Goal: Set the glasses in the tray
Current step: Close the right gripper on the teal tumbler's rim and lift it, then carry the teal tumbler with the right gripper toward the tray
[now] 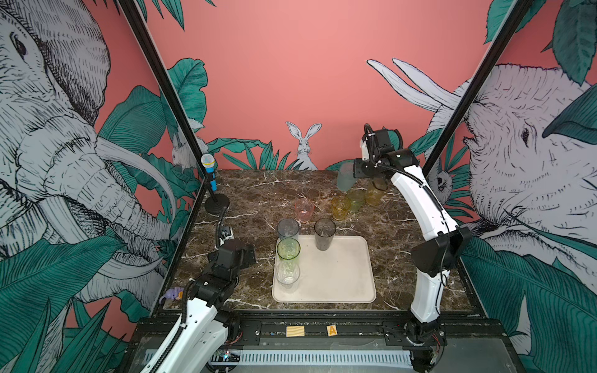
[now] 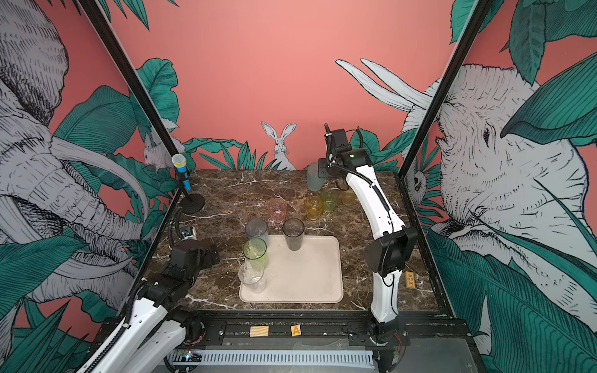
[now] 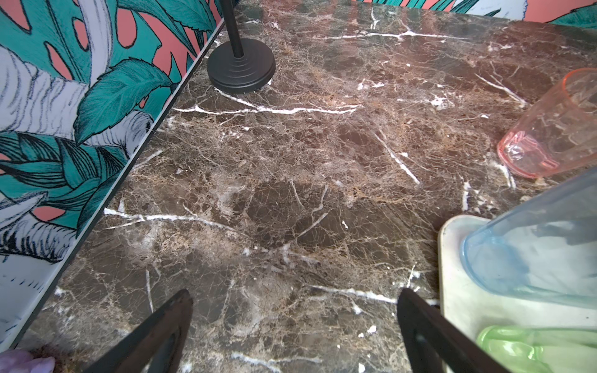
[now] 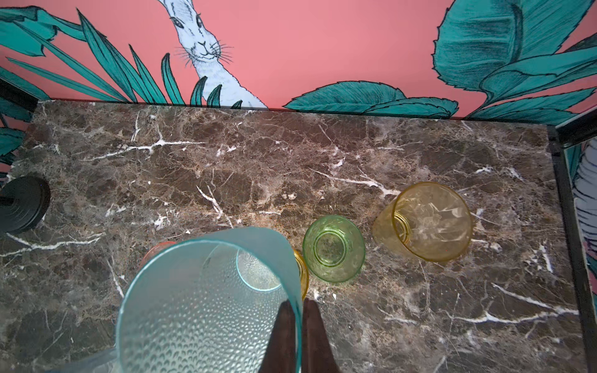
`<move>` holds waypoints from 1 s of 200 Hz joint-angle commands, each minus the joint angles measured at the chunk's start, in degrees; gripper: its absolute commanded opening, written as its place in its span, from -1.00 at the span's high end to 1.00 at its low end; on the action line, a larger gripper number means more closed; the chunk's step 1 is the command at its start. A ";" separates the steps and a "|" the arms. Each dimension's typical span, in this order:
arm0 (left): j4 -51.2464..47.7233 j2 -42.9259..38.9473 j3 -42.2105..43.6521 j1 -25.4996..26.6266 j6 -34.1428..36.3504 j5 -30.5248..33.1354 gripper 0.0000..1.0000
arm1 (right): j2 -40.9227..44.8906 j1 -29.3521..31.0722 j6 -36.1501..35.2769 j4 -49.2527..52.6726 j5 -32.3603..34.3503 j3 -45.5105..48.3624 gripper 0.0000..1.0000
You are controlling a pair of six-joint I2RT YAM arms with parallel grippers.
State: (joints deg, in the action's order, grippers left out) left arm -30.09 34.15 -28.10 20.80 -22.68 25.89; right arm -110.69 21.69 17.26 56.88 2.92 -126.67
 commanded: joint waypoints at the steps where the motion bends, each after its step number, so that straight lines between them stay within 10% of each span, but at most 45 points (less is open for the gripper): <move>1: 0.11 -0.33 -0.69 -0.16 0.04 0.10 -0.99 | 4.86 0.93 -1.69 1.28 2.14 1.89 1.00; 200: -0.15 -1.96 -0.16 -0.19 -0.16 -0.14 -0.99 | 33.95 8.16 -1.78 2.96 5.43 34.00 1.00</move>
State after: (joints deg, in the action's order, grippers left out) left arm -30.09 32.75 -28.10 20.80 -22.65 25.76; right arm -79.90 28.86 15.05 60.71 7.75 -95.09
